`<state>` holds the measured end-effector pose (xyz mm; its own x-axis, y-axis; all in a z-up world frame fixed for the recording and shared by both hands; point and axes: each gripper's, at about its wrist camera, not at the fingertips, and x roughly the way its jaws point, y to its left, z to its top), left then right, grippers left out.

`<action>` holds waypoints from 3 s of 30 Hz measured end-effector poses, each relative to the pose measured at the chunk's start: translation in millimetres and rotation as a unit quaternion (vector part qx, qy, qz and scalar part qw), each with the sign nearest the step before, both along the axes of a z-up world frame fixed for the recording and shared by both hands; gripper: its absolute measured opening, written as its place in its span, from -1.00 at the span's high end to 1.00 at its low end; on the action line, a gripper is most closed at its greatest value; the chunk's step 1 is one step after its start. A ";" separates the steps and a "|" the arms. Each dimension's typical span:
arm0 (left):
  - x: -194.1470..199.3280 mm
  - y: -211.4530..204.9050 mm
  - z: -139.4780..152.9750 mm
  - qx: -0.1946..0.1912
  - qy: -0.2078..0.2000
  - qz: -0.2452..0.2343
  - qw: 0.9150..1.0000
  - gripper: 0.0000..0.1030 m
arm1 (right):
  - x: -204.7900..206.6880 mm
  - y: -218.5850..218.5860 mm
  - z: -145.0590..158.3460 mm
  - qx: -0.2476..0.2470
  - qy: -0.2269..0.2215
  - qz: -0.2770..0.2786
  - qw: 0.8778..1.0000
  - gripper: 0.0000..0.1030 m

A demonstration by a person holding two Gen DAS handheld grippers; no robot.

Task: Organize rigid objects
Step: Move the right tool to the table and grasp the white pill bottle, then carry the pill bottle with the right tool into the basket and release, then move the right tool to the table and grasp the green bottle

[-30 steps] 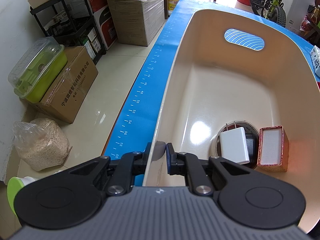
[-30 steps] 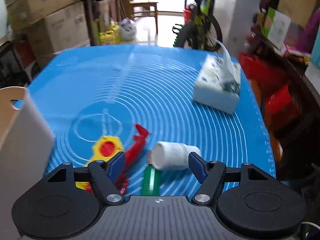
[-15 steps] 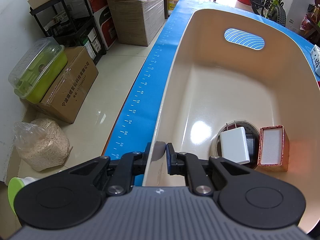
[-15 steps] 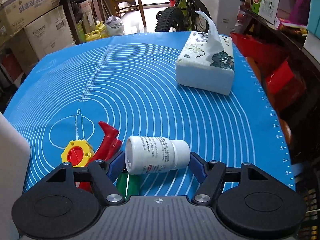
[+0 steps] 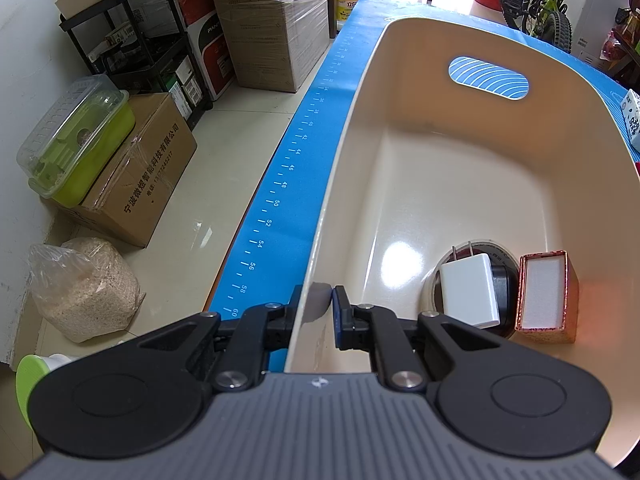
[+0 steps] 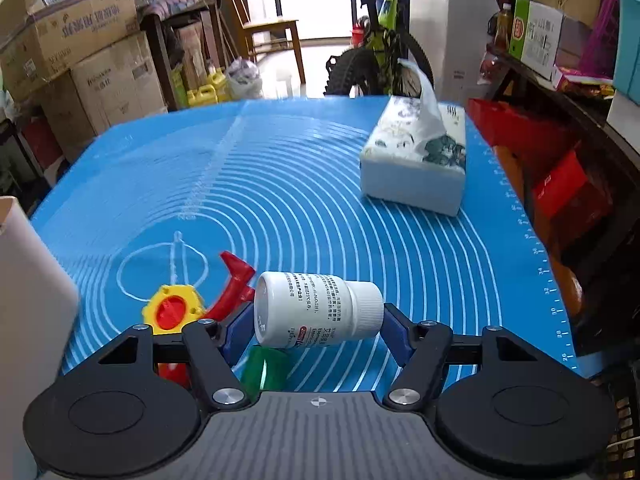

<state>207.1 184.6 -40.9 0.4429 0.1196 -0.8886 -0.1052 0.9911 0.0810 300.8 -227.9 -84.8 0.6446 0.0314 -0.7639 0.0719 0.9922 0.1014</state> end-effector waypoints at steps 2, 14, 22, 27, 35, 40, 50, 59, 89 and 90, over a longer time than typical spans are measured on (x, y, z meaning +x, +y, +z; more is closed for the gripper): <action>-0.2 0.1 -0.2 0.000 0.000 0.000 1.000 0.70 | -7.1 2.7 6.1 0.002 -0.011 0.002 1.000 -0.36; -0.2 0.2 1.1 0.001 0.001 0.000 1.000 0.70 | -40.8 68.8 68.5 0.031 -0.071 0.079 0.994 -0.36; -0.5 0.3 1.4 0.001 0.001 0.000 1.000 0.70 | -46.0 147.1 112.7 0.039 -0.109 0.162 0.980 -0.36; -0.5 0.3 1.8 0.001 0.001 0.000 1.000 0.70 | -47.3 195.8 117.3 0.036 -0.106 0.208 0.972 -0.36; -0.5 0.3 1.8 0.001 0.001 0.000 1.000 0.70 | -53.2 261.8 92.3 0.002 -0.040 0.273 0.961 -0.36; -0.3 0.1 1.9 0.001 0.001 0.000 1.000 0.70 | -61.0 290.5 73.4 -0.032 -0.009 0.298 0.954 -0.36; -0.2 0.1 1.9 0.001 0.002 0.000 1.000 0.70 | -67.7 300.1 56.2 -0.056 0.038 0.314 0.947 -0.43; -0.1 0.0 2.0 0.001 0.002 0.000 1.000 0.70 | -72.3 270.7 84.3 -0.017 0.009 0.286 0.958 -0.50; 0.1 0.1 2.2 0.002 0.002 0.000 1.000 0.70 | -28.3 56.5 30.3 -0.056 0.006 0.002 0.998 -0.48; 0.2 -0.4 2.2 0.002 0.003 0.000 1.000 0.70 | -25.3 54.1 23.1 -0.057 0.012 -0.002 0.998 -0.47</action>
<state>207.3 184.2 -38.7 0.4383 0.1243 -0.8902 -0.1054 0.9907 0.0864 275.5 -173.8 -61.7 0.6256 -0.0593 -0.7779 0.0764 0.9970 -0.0146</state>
